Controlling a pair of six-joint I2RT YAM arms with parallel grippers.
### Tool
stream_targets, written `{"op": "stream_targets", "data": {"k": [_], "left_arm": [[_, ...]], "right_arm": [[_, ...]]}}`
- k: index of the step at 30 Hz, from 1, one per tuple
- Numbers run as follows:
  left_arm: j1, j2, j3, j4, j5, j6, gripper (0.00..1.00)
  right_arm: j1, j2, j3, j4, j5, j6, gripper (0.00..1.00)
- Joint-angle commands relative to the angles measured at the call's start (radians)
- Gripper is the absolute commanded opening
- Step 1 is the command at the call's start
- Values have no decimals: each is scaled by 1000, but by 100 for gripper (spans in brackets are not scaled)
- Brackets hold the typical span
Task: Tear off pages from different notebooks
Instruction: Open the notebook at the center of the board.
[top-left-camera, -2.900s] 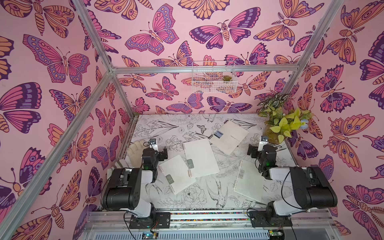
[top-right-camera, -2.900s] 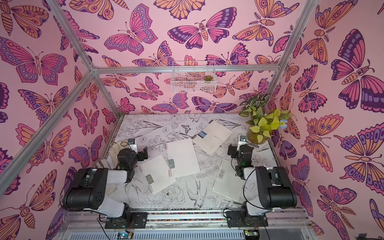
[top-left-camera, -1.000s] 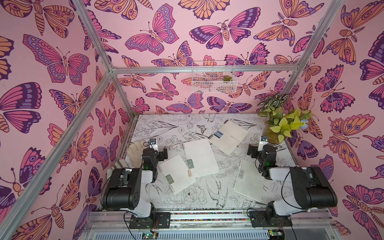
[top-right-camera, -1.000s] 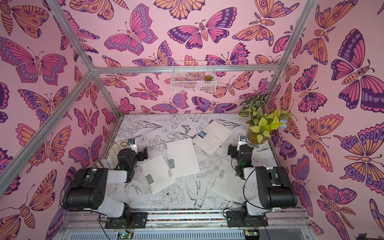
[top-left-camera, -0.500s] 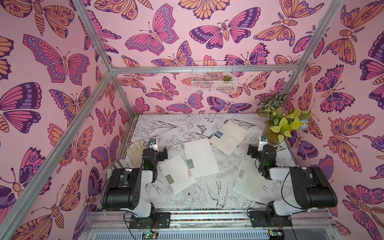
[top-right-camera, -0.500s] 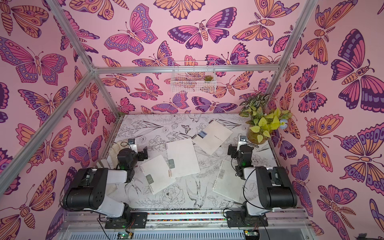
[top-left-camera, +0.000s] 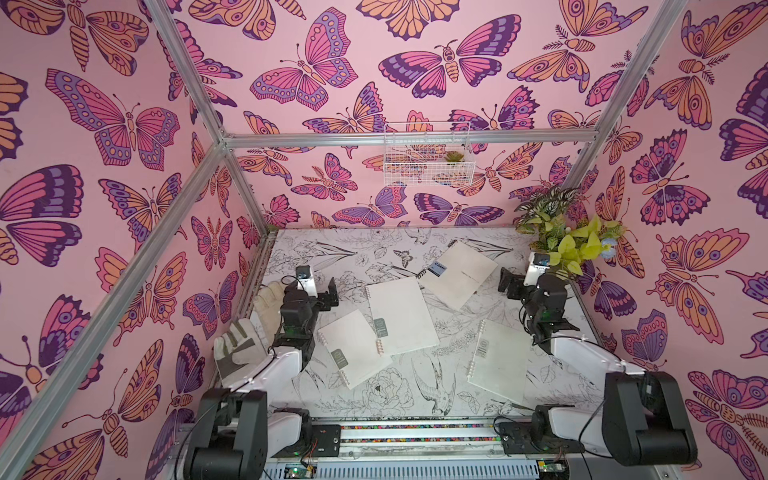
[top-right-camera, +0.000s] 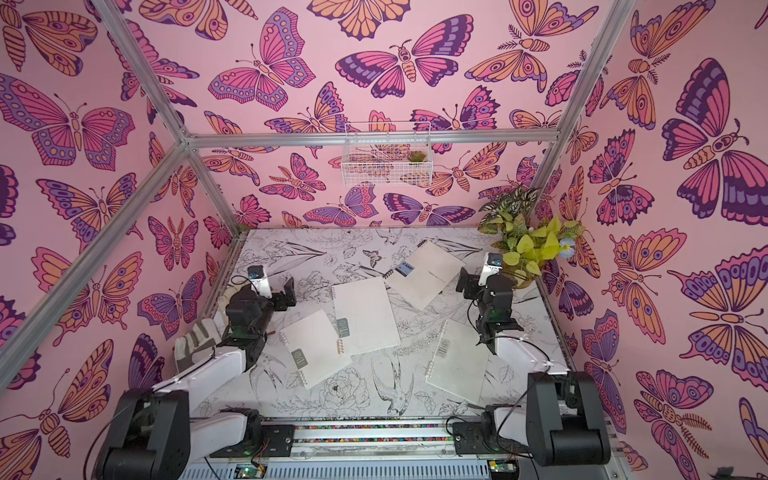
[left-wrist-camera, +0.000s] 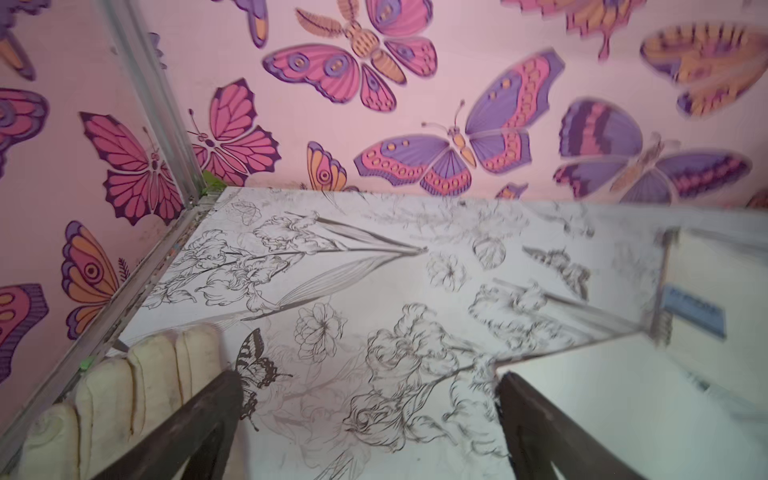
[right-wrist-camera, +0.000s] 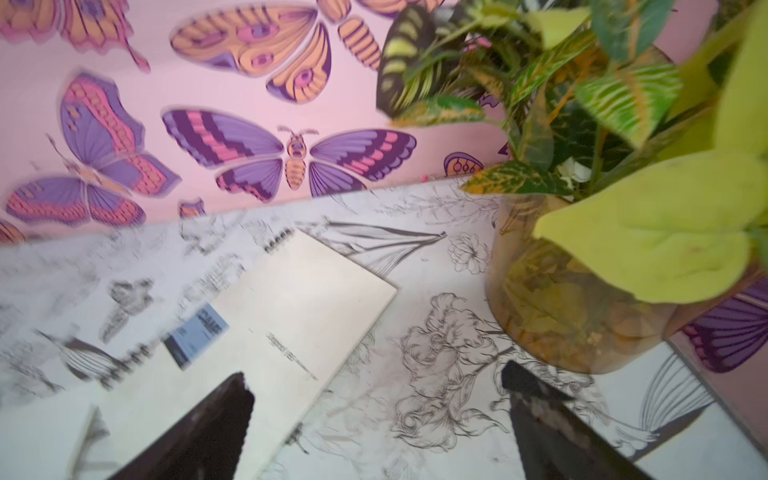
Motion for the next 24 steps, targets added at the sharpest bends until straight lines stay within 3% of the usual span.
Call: {"op": "stream_targets", "data": {"k": [1, 3, 5, 7, 11, 15, 19, 24], "left_arm": [[16, -87, 46, -300, -60, -418, 98], [22, -57, 123, -415, 148, -332, 98], [23, -12, 159, -463, 277, -345, 98], [11, 26, 170, -481, 362, -354, 98], [-53, 86, 206, -561, 394, -323, 98], [-119, 167, 251, -660, 351, -288, 98], [-159, 187, 249, -683, 298, -295, 100], [-203, 245, 303, -734, 292, -286, 99]], "right_arm": [[-3, -7, -6, -235, 72, 413, 99], [-2, 31, 51, -306, -142, 323, 99], [33, 65, 100, -384, -227, 311, 99], [130, 72, 121, -437, -211, 265, 99], [416, 97, 182, -567, -16, 122, 99], [634, 157, 190, -574, 18, 48, 99], [768, 200, 196, -582, 41, 21, 99], [841, 292, 231, -601, -13, 7, 99]]}}
